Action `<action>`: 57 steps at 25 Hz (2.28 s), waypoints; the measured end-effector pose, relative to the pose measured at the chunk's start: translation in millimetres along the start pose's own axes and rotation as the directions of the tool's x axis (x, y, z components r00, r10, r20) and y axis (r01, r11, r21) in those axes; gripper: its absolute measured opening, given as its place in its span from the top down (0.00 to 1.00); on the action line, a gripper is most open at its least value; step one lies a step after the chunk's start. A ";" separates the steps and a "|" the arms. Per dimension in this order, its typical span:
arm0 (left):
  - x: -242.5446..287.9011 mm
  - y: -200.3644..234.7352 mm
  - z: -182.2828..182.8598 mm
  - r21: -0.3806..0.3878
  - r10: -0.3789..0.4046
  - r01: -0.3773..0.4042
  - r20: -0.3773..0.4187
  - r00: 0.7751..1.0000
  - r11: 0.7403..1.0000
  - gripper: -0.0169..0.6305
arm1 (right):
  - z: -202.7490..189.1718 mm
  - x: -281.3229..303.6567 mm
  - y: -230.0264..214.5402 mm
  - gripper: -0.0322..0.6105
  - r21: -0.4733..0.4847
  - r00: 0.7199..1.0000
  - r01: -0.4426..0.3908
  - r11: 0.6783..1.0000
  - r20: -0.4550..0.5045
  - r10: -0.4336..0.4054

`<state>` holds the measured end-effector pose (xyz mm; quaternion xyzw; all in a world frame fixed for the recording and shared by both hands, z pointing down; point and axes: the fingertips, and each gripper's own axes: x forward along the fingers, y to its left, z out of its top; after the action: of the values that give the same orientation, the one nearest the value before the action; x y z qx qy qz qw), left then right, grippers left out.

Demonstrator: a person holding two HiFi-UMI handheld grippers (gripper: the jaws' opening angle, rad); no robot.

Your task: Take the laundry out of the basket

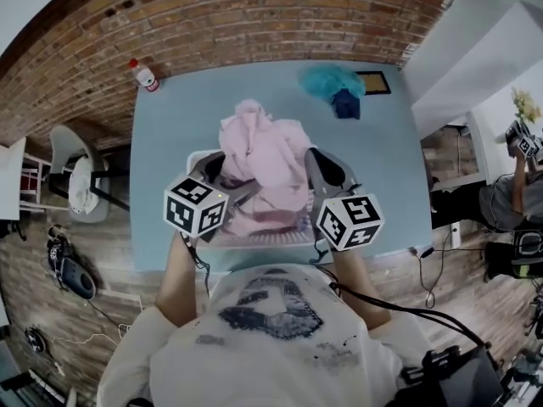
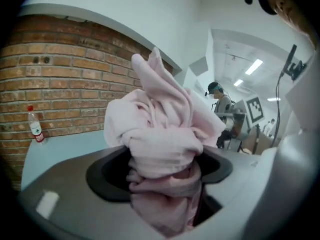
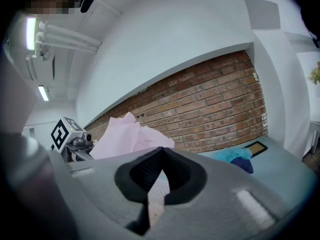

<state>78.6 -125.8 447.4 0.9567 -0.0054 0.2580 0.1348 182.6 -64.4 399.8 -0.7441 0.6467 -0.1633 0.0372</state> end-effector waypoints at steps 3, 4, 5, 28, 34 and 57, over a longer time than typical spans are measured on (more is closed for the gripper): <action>-22.4 10.5 18.7 -0.002 0.063 -0.063 0.072 0.995 0.998 0.38 | 13.0 5.1 20.8 0.95 -0.037 0.999 -0.028 0.999 0.020 0.028; -30.0 12.9 25.0 -0.002 0.079 -0.079 0.093 0.993 0.997 0.38 | 17.2 6.4 28.9 0.95 -0.053 0.999 -0.038 0.998 0.026 0.039; -37.8 15.2 30.9 -0.003 0.093 -0.093 0.114 0.989 0.996 0.38 | 21.1 7.7 37.3 0.95 -0.066 0.998 -0.050 0.997 0.033 0.052; -198.4 83.3 58.2 -0.029 0.326 -0.333 0.305 0.895 0.942 0.38 | 60.6 51.2 181.2 0.95 -0.151 0.971 -0.194 0.969 0.109 0.211; -233.1 110.7 33.9 -0.080 0.371 -0.364 0.290 0.882 0.928 0.38 | 48.6 70.0 215.2 0.95 -0.148 0.966 -0.230 0.962 0.089 0.244; -277.5 202.7 -112.7 -0.329 0.514 -0.457 0.107 0.851 0.826 0.38 | -11.5 120.4 271.5 0.95 -0.119 0.960 -0.278 0.953 -0.046 0.275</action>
<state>-233.6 -308.2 455.3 0.9130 -0.3003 0.1873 0.2028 -65.6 -223.7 361.8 -0.6448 0.7538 -0.1268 0.0037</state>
